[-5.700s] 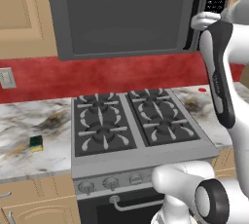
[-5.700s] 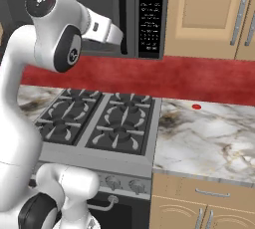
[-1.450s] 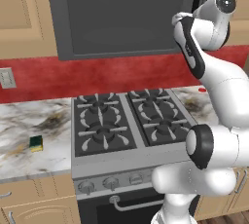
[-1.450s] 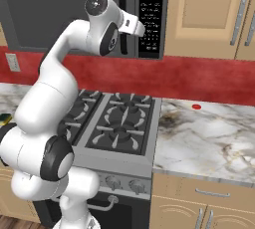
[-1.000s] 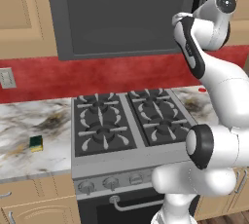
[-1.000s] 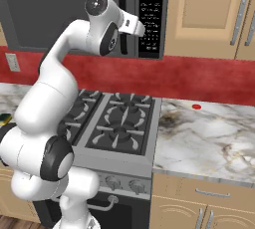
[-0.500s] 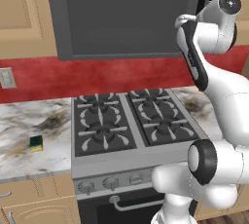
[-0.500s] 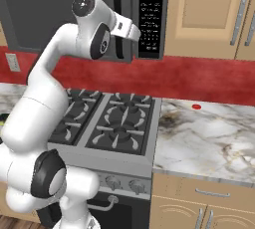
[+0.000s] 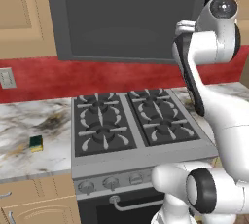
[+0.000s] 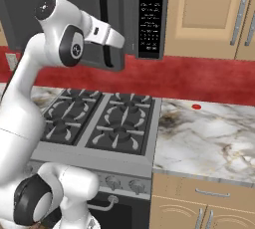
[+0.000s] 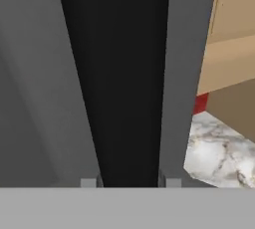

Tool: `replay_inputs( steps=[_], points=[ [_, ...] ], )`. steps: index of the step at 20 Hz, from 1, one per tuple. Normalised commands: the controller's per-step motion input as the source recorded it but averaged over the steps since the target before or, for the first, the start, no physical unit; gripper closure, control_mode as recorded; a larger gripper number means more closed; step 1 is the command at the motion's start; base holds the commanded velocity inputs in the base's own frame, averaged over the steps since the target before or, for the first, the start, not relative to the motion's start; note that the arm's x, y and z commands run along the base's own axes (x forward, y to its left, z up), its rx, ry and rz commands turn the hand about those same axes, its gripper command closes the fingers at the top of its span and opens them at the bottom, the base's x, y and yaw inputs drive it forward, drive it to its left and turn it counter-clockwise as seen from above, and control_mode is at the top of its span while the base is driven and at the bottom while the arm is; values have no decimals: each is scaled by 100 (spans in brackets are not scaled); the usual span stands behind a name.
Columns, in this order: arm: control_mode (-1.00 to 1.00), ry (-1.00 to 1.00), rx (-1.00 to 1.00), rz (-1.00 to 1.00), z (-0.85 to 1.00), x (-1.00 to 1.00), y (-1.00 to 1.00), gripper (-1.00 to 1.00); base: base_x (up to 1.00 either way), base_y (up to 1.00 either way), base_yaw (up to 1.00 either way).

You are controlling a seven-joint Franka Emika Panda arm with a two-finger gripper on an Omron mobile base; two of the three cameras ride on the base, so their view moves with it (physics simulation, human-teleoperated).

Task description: Place the sponge inside the microwave to prepare for sanitizing.

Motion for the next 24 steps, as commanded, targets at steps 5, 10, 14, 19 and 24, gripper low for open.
replay_inputs(
  steps=[5,10,14,19,24],
  points=[
    [-100,7,-11,-12,0,-76,35,100,0,0,0],
    [-100,6,-12,-9,-6,-82,45,100,0,0,0],
    [-100,6,-13,-7,-20,-74,59,100,0,0,0],
    [-100,2,-9,-1,-18,-52,78,100,0,0,0],
    [-100,4,-7,0,-12,-44,88,100,0,0,0]
  ],
)
